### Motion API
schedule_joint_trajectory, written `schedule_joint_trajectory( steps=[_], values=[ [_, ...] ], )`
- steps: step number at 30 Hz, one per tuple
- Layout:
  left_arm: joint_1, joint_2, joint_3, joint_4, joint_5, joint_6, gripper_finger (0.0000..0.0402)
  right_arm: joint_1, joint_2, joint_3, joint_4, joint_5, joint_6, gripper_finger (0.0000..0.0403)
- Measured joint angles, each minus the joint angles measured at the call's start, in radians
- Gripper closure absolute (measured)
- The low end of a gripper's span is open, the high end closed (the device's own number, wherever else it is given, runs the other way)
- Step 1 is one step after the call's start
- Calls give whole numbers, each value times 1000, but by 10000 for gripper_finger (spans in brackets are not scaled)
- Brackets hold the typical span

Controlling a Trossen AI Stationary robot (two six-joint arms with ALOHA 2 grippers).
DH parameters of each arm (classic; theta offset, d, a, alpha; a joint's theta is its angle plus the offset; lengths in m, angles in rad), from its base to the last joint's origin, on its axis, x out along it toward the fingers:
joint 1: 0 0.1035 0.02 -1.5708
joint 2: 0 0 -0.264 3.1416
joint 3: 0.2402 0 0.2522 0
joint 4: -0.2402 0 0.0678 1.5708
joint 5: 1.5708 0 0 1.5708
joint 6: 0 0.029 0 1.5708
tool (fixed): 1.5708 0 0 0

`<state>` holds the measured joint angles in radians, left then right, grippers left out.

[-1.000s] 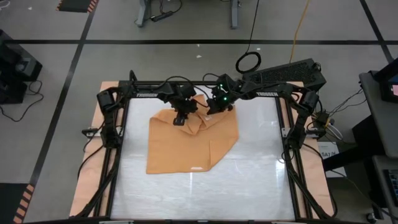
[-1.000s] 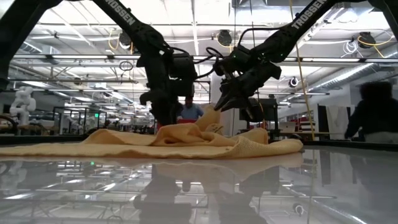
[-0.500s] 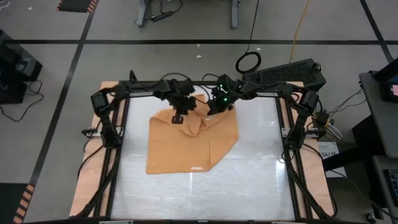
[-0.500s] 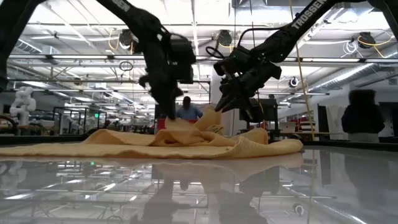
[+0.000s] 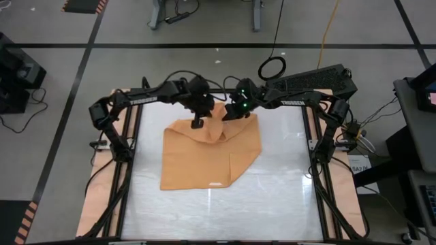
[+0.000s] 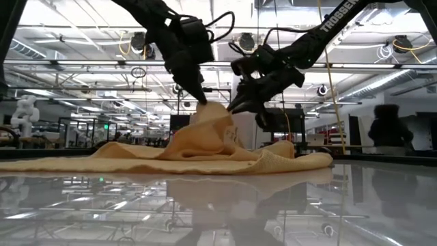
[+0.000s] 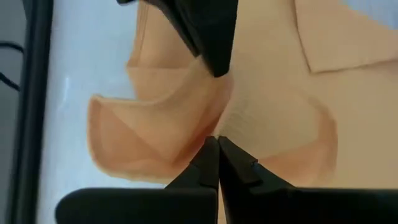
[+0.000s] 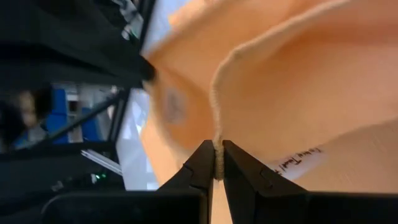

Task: Roll towel into tight, uniform cylinder
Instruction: Roll the yellow towel

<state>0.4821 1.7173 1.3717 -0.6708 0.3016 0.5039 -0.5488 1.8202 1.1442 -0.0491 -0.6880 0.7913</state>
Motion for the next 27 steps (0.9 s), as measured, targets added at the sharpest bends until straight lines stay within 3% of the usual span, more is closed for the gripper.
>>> schedule_joint_trajectory(
  steps=[11, 27],
  values=[
    [64, -36, 32, 1, 38, -29, 401, -22, 0, 1, 81, 0, 31, 375],
    [137, -29, 28, -10, 10, -29, 401, -40, -1, 1, 151, -70, 39, 315]
  ],
)
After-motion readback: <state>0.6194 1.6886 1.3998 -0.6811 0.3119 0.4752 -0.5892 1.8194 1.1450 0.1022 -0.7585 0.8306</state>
